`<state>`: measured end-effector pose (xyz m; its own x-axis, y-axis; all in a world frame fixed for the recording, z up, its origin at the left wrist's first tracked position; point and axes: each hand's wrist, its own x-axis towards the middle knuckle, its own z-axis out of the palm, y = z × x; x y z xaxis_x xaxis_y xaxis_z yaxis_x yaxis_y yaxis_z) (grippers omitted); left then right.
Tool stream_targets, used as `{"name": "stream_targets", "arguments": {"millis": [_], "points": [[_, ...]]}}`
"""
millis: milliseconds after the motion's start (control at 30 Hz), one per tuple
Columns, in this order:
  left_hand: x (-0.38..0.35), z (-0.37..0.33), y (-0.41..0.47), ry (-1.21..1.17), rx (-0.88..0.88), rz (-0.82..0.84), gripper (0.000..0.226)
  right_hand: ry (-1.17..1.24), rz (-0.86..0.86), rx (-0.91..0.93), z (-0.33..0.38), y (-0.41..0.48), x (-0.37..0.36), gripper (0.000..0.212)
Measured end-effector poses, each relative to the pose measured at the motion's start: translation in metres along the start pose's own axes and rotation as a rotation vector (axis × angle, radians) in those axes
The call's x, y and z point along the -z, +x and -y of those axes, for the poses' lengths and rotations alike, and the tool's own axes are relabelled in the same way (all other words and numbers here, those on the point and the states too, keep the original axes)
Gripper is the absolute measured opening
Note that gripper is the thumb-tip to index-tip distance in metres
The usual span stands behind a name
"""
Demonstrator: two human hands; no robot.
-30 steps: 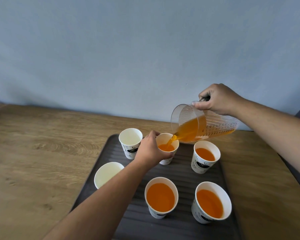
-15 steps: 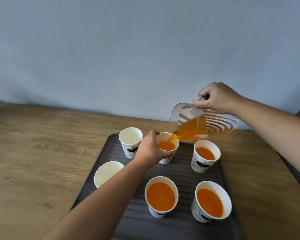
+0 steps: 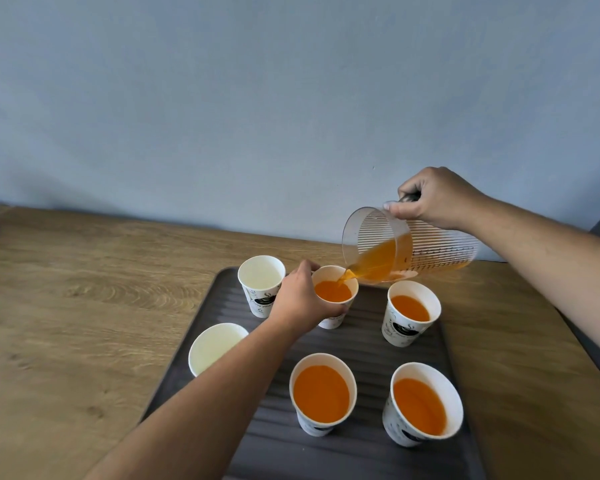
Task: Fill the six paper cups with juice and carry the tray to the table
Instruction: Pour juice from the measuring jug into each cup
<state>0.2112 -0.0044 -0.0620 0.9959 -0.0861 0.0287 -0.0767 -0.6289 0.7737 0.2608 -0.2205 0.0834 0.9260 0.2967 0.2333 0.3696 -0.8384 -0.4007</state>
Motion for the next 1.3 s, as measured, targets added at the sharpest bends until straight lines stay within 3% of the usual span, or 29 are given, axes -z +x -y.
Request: {"name": "stream_targets", "arguments": {"millis": [533, 700, 900, 1033, 1300], "points": [[0.001, -0.003, -0.004, 0.014, 0.005, 0.006, 0.087, 0.122, -0.058, -0.077, -0.021, -0.001, 0.001, 0.051], [0.013, -0.013, -0.009, 0.101, -0.083, 0.002, 0.107, 0.208, -0.134, -0.147, -0.026, -0.001, 0.008, 0.052], [0.061, -0.024, -0.004, 0.179, -0.161, -0.069, 0.104, 0.273, -0.196, -0.118, 0.001, 0.006, 0.027, 0.055], [0.098, -0.002, 0.002, 0.227, -0.112, -0.105, 0.102, 0.315, -0.194, -0.065, 0.029, 0.015, 0.026, 0.055], [0.116, 0.051, 0.007, 0.227, 0.016, 0.01, 0.104, 0.282, -0.12, -0.001, 0.065, 0.041, -0.012, 0.056]]}}
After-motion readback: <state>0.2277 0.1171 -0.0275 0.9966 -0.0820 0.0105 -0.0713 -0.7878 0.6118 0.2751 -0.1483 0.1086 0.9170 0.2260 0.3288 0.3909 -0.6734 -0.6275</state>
